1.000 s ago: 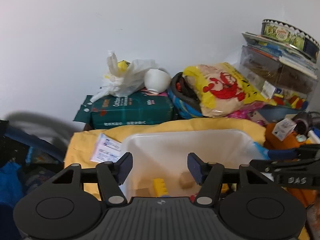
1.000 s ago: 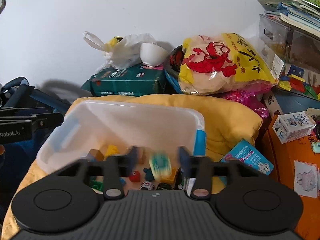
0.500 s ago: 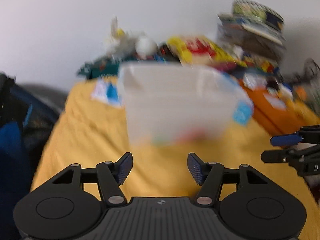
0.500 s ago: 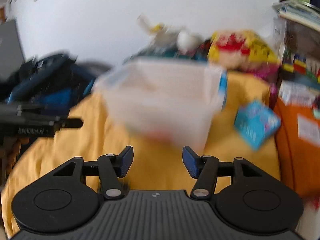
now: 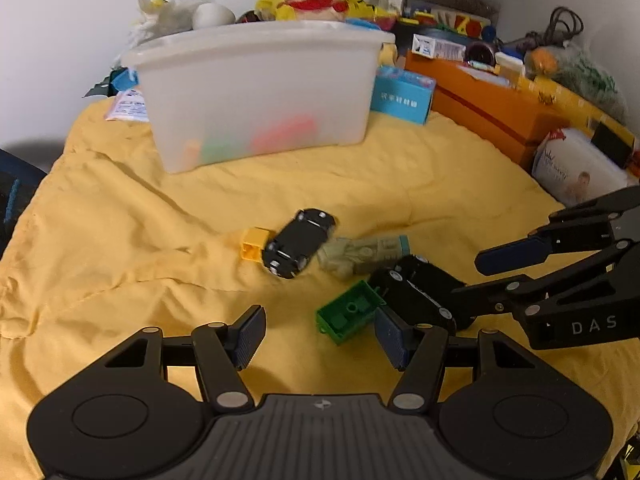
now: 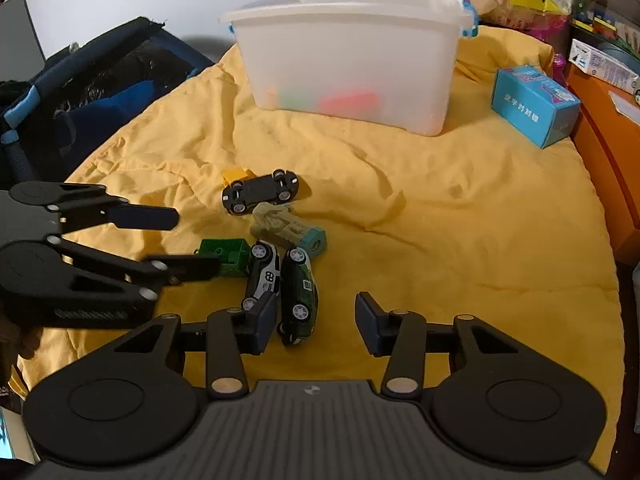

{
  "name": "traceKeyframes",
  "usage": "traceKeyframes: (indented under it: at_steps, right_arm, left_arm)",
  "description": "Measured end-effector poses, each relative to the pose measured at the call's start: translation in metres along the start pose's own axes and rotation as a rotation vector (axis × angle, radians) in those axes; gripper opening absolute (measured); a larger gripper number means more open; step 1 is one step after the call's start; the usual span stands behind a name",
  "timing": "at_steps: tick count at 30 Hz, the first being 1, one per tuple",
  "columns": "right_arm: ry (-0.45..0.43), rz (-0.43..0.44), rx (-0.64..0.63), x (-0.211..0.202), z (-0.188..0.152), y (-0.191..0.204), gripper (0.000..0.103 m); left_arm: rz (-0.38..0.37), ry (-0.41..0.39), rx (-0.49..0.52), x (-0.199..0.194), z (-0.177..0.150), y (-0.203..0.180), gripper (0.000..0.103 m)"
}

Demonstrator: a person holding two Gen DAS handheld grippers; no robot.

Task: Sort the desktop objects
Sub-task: 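Grasp a green brick with the left tool while the right tool grasps a green toy car, then carry the green brick and green car over the bin and open both tools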

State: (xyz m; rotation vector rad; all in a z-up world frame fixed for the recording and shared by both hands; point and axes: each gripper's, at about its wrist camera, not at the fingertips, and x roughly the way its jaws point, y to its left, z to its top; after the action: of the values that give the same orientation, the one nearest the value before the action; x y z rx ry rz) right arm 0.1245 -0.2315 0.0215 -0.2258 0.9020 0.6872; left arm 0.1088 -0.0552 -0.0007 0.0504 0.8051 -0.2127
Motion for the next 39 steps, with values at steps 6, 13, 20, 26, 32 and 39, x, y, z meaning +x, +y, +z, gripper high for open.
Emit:
traceKeyframes:
  at_steps: [6, 13, 20, 26, 32, 39]
  right_arm:
    - [0.020, -0.009, -0.006, 0.012, -0.002, -0.001, 0.044]
    - [0.027, 0.028, -0.002, 0.019, -0.001, 0.001, 0.023]
    - [-0.005, 0.030, 0.035, 0.006, -0.002, -0.003, 0.019]
    - [-0.067, 0.026, 0.083, -0.016, 0.007, -0.012, 0.019]
    - [-0.176, 0.023, 0.142, -0.040, 0.044, -0.024, 0.019]
    - [-0.276, 0.020, 0.230, -0.051, 0.119, -0.047, 0.019]
  left_arm:
    - [0.006, 0.020, 0.051, 0.016, -0.002, -0.009, 0.064]
    - [-0.024, 0.017, 0.079, 0.021, 0.004, -0.012, 0.028]
    - [-0.036, -0.005, 0.078, 0.011, 0.008, -0.010, 0.024]
    - [-0.016, -0.043, -0.031, -0.011, 0.019, 0.009, 0.024]
    - [0.029, -0.130, -0.124, -0.038, 0.065, 0.041, 0.024]
    - [0.072, -0.209, -0.164, -0.049, 0.140, 0.073, 0.024]
